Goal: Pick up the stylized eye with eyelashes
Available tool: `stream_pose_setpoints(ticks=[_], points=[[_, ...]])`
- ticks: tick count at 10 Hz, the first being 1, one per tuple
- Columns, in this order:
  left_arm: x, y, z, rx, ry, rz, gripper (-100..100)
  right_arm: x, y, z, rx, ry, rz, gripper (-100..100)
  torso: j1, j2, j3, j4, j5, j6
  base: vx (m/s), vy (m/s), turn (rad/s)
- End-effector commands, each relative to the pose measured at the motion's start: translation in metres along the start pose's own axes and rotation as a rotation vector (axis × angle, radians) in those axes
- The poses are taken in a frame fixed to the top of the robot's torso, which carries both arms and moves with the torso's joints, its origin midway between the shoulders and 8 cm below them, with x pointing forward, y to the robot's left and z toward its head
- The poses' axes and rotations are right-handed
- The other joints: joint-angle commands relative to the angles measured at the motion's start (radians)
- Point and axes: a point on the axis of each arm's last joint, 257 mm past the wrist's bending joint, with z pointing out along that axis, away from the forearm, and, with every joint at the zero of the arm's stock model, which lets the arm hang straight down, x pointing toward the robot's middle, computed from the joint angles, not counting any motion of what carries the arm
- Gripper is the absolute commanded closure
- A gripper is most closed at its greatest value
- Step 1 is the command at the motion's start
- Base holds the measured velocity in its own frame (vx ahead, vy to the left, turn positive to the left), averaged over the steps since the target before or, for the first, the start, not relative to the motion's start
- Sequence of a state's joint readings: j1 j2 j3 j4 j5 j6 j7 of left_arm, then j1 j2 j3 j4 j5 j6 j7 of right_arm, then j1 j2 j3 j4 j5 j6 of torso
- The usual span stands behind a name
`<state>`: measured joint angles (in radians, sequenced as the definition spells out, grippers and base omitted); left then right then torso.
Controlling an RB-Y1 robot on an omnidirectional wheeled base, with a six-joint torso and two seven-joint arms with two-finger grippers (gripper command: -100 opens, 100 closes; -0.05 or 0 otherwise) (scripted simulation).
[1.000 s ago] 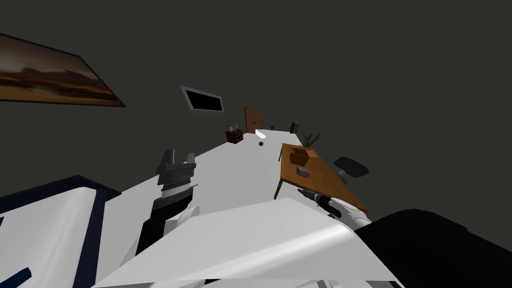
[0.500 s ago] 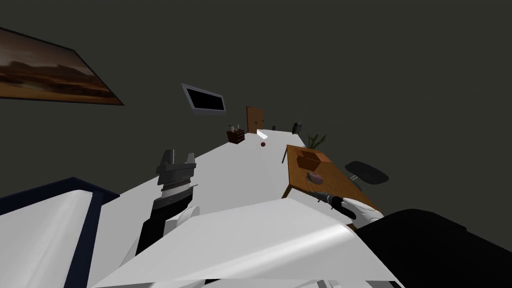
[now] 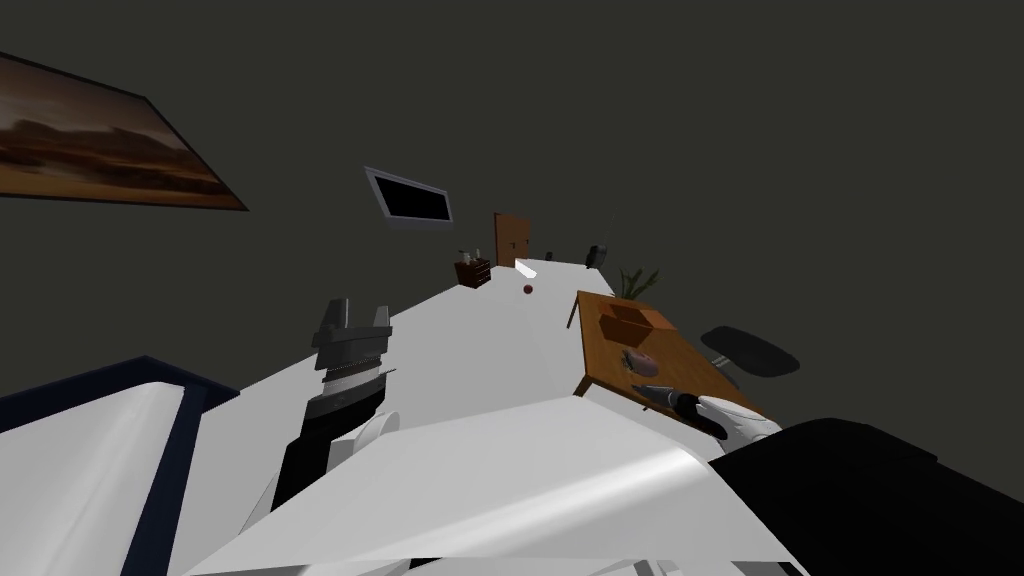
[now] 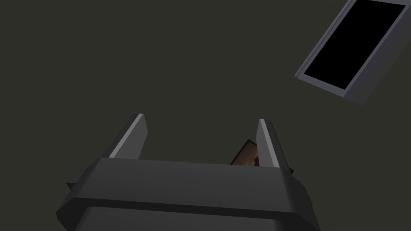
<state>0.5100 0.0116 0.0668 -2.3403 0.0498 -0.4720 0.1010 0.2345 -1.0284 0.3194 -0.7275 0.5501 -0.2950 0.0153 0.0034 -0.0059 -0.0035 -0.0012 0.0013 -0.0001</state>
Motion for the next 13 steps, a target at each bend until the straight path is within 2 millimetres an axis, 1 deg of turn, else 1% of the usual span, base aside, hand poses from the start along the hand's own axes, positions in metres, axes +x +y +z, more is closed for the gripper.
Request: stream_pose_setpoints(ticks=[1,3,4,5,6,7,8,9,10,11,12,13], points=[[0.0,0.0,0.0,0.0,0.0,0.0,0,0.001,-0.029,-0.008,0.052,0.016,-0.02,-100,0.0,0.0,0.0,0.0,0.0,0.0,0.132,0.071,0.023],[0.0,0.0,0.0,0.0,0.0,0.0,0,0.003,-0.066,-0.02,0.124,0.038,-0.039,-100,0.002,-0.006,-0.003,-0.001,0.001,0.0,0.219,0.077,0.031],[0.0,0.0,0.0,0.0,0.0,0.0,0,0.003,-0.066,-0.02,0.124,0.038,-0.039,-100,0.0,-0.008,-0.005,-0.002,0.0,0.0,0.158,0.004,0.015],[0.0,0.0,0.0,0.0,0.0,0.0,0,0.003,-0.066,-0.02,0.124,0.038,-0.039,-100,-0.003,-0.006,-0.003,-0.001,-0.001,0.0,0.064,-0.01,0.004],[0.0,0.0,0.0,0.0,0.0,0.0,0,0.005,-0.08,-0.025,0.152,0.047,-0.043,-100,-0.004,0.0,-0.001,0.0,-0.001,0.0,0.086,-0.003,0.023],[0.0,0.0,0.0,0.0,0.0,0.0,0,0.005,-0.08,-0.025,0.152,0.047,-0.043,-100,-0.004,0.0,0.0,0.0,-0.001,0.0,0.082,0.002,0.011],[0.0,0.0,0.0,0.0,0.0,0.0,0,0.007,-0.09,-0.029,0.175,0.056,-0.045,-100,-0.004,0.001,0.0,0.0,-0.001,0.0,0.116,-0.001,0.015],[0.0,0.0,0.0,0.0,0.0,0.0,0,0.017,-0.101,-0.034,0.202,0.075,-0.041,-100,-0.004,-0.001,-0.001,0.0,-0.001,0.0,0.207,-0.035,0.05],[0.0,0.0,0.0,0.0,0.0,0.0,0,0.023,-0.103,-0.034,0.207,0.085,-0.037,-100,-0.006,-0.005,-0.003,-0.001,-0.001,0.0,0.2,-0.072,0.025],[0.0,0.0,0.0,0.0,0.0,0.0,0,0.02,-0.101,-0.034,0.199,0.077,-0.039,-100,-0.008,-0.007,-0.004,-0.002,-0.002,0.0,0.079,-0.035,0.013],[0.0,0.0,0.0,0.0,0.0,0.0,0,0.02,-0.102,-0.034,0.201,0.078,-0.039,0,-0.007,-0.001,-0.001,-0.001,-0.002,0.0,0.016,-0.006,0.004],[0.0,0.0,0.0,0.0,0.0,0.0,0,0.026,-0.104,-0.035,0.208,0.083,-0.026,-100,-0.005,0.003,0.002,0.001,-0.001,0.0,-0.01,-0.008,0.107]])
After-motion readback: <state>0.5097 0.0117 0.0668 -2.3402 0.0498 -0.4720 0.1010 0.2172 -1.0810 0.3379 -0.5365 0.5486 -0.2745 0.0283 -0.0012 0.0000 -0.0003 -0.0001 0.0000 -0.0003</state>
